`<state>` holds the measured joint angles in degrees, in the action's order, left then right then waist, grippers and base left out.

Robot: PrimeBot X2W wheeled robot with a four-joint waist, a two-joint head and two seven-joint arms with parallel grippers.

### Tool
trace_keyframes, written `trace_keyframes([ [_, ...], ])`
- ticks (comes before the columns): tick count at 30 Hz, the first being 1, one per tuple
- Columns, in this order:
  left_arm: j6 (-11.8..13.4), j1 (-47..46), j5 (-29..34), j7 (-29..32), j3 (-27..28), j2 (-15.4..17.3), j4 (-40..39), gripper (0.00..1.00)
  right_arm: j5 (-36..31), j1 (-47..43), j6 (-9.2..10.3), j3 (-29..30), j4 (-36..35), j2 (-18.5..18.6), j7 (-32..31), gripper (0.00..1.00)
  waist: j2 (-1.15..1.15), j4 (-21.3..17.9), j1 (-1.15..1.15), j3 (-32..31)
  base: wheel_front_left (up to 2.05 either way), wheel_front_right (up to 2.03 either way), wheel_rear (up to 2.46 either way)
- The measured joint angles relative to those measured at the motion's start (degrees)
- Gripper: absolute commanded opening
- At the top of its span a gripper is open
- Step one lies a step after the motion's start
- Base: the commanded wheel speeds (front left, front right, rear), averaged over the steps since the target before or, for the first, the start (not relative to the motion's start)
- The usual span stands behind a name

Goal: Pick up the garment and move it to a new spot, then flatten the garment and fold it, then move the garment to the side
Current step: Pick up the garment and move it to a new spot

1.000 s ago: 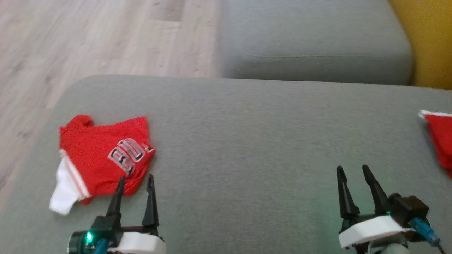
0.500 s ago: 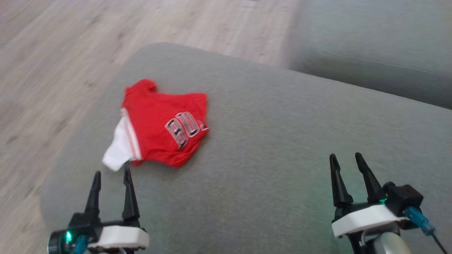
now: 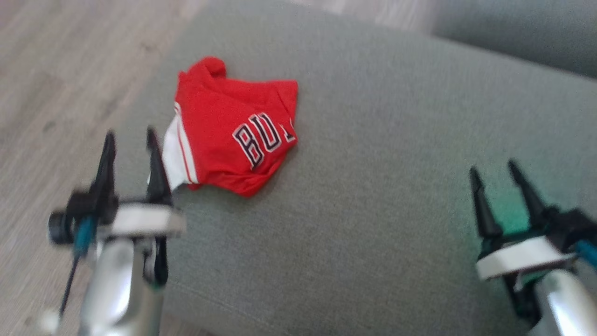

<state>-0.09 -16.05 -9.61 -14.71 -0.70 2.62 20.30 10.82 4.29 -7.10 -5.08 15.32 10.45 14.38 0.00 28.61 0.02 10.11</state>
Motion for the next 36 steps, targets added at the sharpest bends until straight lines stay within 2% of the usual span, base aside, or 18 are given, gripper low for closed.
trace_keyframes([
  [4, -1.69, -13.07, 0.08, 0.71, -0.15, -0.01, 15.81, 1.00, -0.83, 3.40, 0.00, -1.10, -1.45, 4.94, 0.01, 1.00, 0.00, -0.63, 0.01, 5.35, 0.00, 0.00, 0.00],
  [8, -2.53, -24.29, -1.48, 6.06, 0.99, 1.12, 29.86, 1.00, -0.85, 4.95, 0.00, -2.13, -1.83, 7.88, 0.01, 1.00, 0.00, -1.90, 0.01, 10.00, 0.00, 0.00, 0.00],
  [12, -5.14, -31.46, -4.13, 12.39, 1.55, 2.12, 39.83, 1.00, -0.90, 7.41, 0.00, -2.44, -2.47, 9.22, 0.10, 1.00, 0.00, -4.13, 0.00, 13.27, 0.00, 0.00, 0.00],
  [16, -6.09, -33.67, -5.09, 16.64, 1.44, 2.38, 46.38, 1.00, -0.90, 8.93, 0.00, -2.80, -3.71, 10.35, 0.48, 1.00, 0.00, -6.18, -0.01, 15.81, 0.00, 0.00, 0.00],
  [17, -6.55, -33.93, -5.48, 16.62, 1.44, 2.70, 46.90, 0.84, -0.89, 9.20, 0.00, -2.86, -3.96, 10.42, 0.52, 1.00, 0.00, -6.61, -0.02, 16.35, 0.00, 0.00, 0.00],
  [18, -6.80, -34.44, -5.91, 16.49, 1.27, 3.14, 47.33, 0.28, -0.90, 9.32, 0.00, -2.85, -4.31, 10.55, 0.56, 1.00, 0.00, -6.98, -0.03, 16.85, 0.00, 0.00, 0.00],
  [19, -7.04, -34.97, -6.26, 15.52, 1.18, 3.54, 47.47, 0.00, -0.89, 9.45, 0.00, -2.80, -4.66, 10.61, 0.59, 1.00, 0.00, -7.31, -0.03, 17.35, 0.00, 0.00, 0.00],
  [21, -7.04, -35.62, -6.48, 12.46, 0.74, 3.79, 47.62, 0.00, -0.89, 9.81, -0.01, -2.52, -5.26, 10.62, 0.77, 1.00, 0.00, -7.72, -0.02, 18.07, 0.00, 0.00, 0.00],
  [22, -7.04, -35.60, -6.32, 8.92, -0.15, 3.85, 47.86, 0.00, -0.89, 10.04, 0.00, -2.33, -5.21, 10.66, 0.77, 1.00, 0.00, -7.90, -0.01, 18.07, 0.00, 0.00, 0.00],
  [26, -6.87, -35.74, -4.81, 3.18, -1.70, 5.04, 47.96, 0.00, -0.40, 10.39, 0.00, -2.01, -3.31, 9.32, 0.75, 1.00, 0.00, -8.20, 0.00, 15.99, 0.00, 0.00, 0.00],
  [30, -5.13, -37.28, -2.05, 1.00, -3.66, 8.04, 45.87, 0.00, 0.14, 9.94, 0.00, -2.91, -1.53, 6.32, 0.52, 1.00, 0.00, -9.29, -0.01, 12.39, 0.00, 0.00, 0.00],
  [36, -4.65, -40.47, 1.82, 0.41, -7.01, 11.12, 37.64, 0.00, 1.78, 8.45, 0.00, -1.37, -1.72, 1.01, 0.47, 1.00, 0.00, -13.22, -0.02, 6.32, 0.00, 0.00, 0.00],
])
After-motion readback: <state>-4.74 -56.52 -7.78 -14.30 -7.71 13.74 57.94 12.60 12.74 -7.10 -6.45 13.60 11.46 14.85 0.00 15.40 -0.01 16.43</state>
